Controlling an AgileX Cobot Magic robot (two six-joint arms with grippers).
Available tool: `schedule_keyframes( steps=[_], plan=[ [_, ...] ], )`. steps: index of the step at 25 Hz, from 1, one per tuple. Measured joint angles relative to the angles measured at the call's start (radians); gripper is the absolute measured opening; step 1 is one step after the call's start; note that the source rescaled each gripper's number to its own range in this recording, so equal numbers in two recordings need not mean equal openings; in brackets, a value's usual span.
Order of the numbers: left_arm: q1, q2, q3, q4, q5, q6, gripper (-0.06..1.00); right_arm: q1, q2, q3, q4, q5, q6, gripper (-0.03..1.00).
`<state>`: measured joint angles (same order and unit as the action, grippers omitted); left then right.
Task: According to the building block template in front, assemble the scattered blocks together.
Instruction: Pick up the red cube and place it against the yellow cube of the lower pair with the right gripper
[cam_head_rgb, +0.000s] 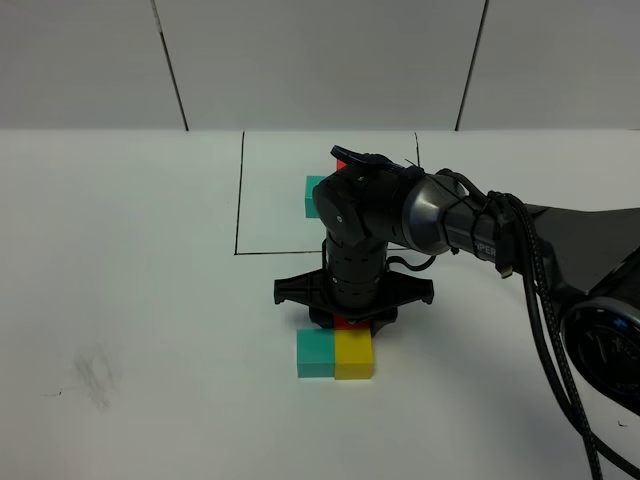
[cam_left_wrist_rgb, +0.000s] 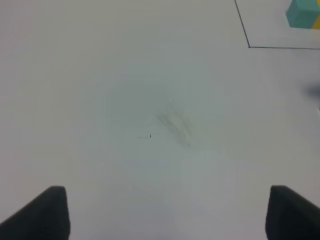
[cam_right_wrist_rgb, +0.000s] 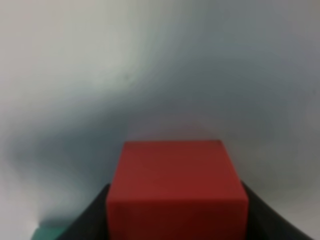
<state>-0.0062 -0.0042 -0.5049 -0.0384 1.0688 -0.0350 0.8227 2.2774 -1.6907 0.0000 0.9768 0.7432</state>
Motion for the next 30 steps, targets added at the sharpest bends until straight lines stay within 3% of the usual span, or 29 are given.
schedule_keyframes(
  steps=[30],
  plan=[
    [0.000,0.000,0.000,0.000,0.000,0.000,0.95,0.000,0.000,-0.002,-0.010,-0.014,-0.001,0.29]
  ],
)
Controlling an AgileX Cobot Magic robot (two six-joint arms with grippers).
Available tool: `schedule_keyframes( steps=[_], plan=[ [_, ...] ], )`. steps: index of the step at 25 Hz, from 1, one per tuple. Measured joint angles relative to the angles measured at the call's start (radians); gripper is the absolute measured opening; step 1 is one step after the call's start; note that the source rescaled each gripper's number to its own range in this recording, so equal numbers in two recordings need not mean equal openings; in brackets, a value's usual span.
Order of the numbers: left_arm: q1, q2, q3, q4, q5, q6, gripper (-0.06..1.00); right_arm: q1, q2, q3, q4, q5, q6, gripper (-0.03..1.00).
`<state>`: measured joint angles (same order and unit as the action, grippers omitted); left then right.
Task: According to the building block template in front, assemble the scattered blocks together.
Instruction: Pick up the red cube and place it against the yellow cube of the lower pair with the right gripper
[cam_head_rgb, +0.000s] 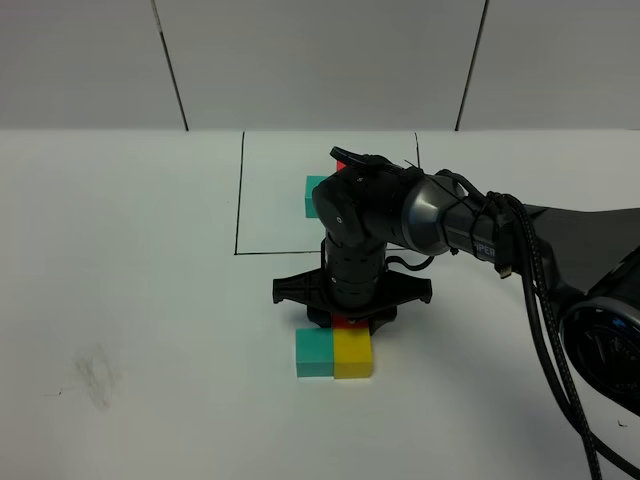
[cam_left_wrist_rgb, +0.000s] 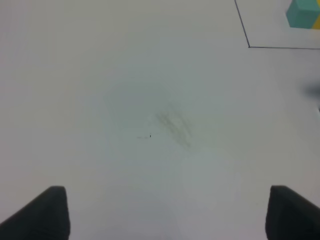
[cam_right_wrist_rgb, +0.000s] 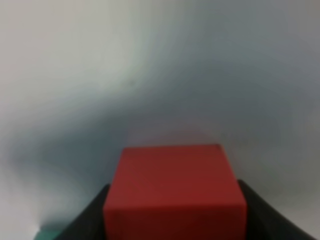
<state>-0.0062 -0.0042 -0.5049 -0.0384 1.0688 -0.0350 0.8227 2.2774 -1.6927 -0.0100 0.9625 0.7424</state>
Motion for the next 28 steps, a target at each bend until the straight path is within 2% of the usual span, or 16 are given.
schedule_keyframes(
  steps=[5,13,17,23,28],
  plan=[
    [0.000,0.000,0.000,0.000,0.000,0.000,0.95,0.000,0.000,-0.020,0.000,0.002,-0.008,0.36],
    [0.000,0.000,0.000,0.000,0.000,0.000,0.95,0.000,-0.001,-0.109,0.002,0.091,-0.045,0.64],
    [0.000,0.000,0.000,0.000,0.000,0.000,0.95,0.000,-0.001,-0.167,-0.006,0.156,-0.065,0.74],
    [0.000,0.000,0.000,0.000,0.000,0.000,0.95,-0.016,-0.008,-0.270,-0.122,0.239,-0.165,0.86],
    [0.000,0.000,0.000,0.000,0.000,0.000,0.95,-0.122,-0.063,-0.310,-0.177,0.243,-0.265,0.95]
  ],
)
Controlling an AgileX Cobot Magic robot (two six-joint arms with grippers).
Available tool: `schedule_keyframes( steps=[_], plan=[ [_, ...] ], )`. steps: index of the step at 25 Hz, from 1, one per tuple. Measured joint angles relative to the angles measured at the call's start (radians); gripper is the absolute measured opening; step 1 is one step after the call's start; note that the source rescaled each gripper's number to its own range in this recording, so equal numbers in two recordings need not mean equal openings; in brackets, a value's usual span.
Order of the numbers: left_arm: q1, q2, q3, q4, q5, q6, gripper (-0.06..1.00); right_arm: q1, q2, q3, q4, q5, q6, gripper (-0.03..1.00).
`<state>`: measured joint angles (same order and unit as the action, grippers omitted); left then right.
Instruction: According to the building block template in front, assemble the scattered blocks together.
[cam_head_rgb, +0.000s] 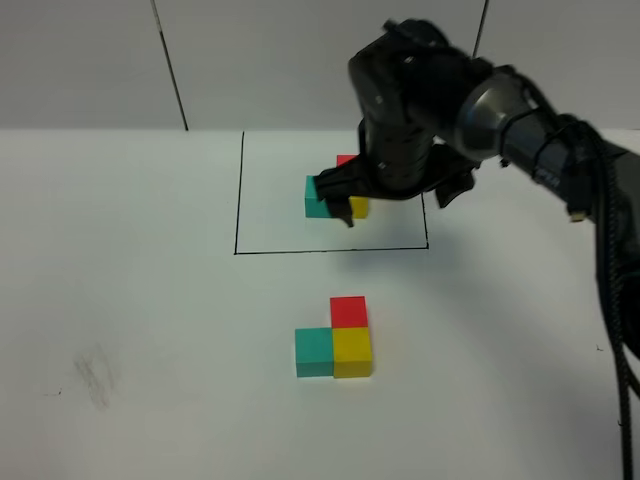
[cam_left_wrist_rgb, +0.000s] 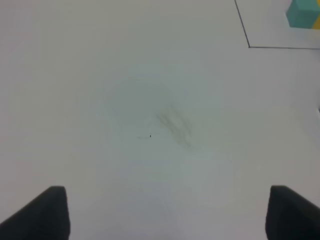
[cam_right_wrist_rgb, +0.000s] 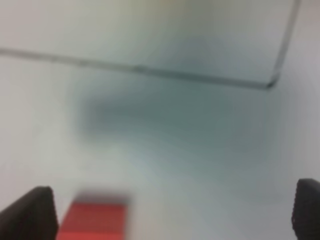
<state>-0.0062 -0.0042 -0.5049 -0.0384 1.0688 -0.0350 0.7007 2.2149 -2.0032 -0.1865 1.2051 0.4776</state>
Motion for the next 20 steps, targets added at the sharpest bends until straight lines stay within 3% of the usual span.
schedule_keyframes(
  steps=[7,20],
  plan=[
    [0.000,0.000,0.000,0.000,0.000,0.000,0.95,-0.198,-0.104,-0.001,0.006,0.006,-0.304,0.99],
    [0.000,0.000,0.000,0.000,0.000,0.000,0.95,-0.586,-0.323,-0.001,0.096,0.011,-0.661,0.99]
  ],
)
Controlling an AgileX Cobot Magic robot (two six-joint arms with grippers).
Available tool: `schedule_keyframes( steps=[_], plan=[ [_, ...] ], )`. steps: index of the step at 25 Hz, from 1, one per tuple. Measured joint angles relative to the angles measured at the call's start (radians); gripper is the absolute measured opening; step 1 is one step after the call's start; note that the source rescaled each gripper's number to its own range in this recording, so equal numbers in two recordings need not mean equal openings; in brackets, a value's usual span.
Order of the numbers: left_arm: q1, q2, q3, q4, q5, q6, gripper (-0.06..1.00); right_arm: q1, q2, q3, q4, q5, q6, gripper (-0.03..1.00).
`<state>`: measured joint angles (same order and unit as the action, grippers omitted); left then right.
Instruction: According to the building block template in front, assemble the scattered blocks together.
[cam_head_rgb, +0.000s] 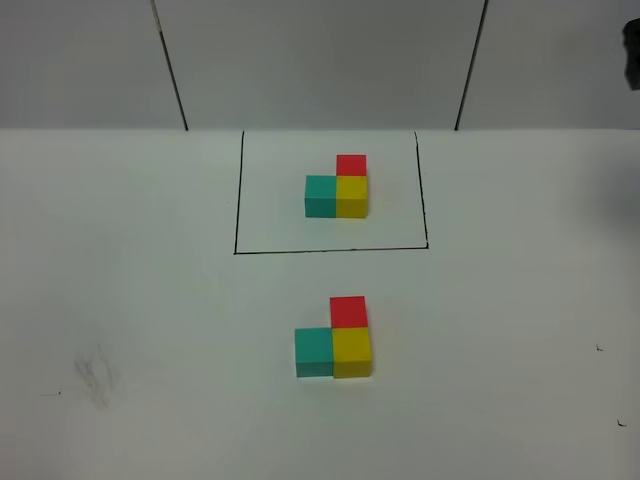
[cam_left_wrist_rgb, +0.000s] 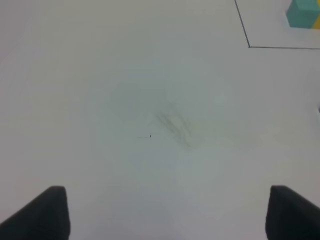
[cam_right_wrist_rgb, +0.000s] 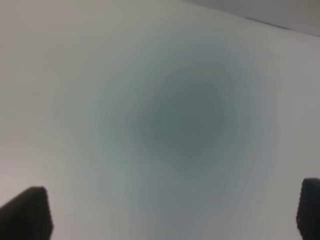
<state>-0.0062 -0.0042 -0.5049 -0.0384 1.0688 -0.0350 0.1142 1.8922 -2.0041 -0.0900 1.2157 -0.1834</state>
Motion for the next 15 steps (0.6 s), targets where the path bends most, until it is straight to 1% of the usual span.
schedule_keyframes(
  steps=[4,7,12,15],
  plan=[
    [0.000,0.000,0.000,0.000,0.000,0.000,0.95,-0.065,-0.100,0.014,0.019,0.001,-0.038,0.99],
    [0.000,0.000,0.000,0.000,0.000,0.000,0.95,-0.104,-0.208,0.089,0.003,0.001,-0.043,0.99],
    [0.000,0.000,0.000,0.000,0.000,0.000,0.95,-0.176,-0.418,0.302,-0.025,0.002,-0.041,0.98],
    [0.000,0.000,0.000,0.000,0.000,0.000,0.95,-0.219,-0.570,0.458,-0.026,0.002,-0.041,0.97]
  ],
)
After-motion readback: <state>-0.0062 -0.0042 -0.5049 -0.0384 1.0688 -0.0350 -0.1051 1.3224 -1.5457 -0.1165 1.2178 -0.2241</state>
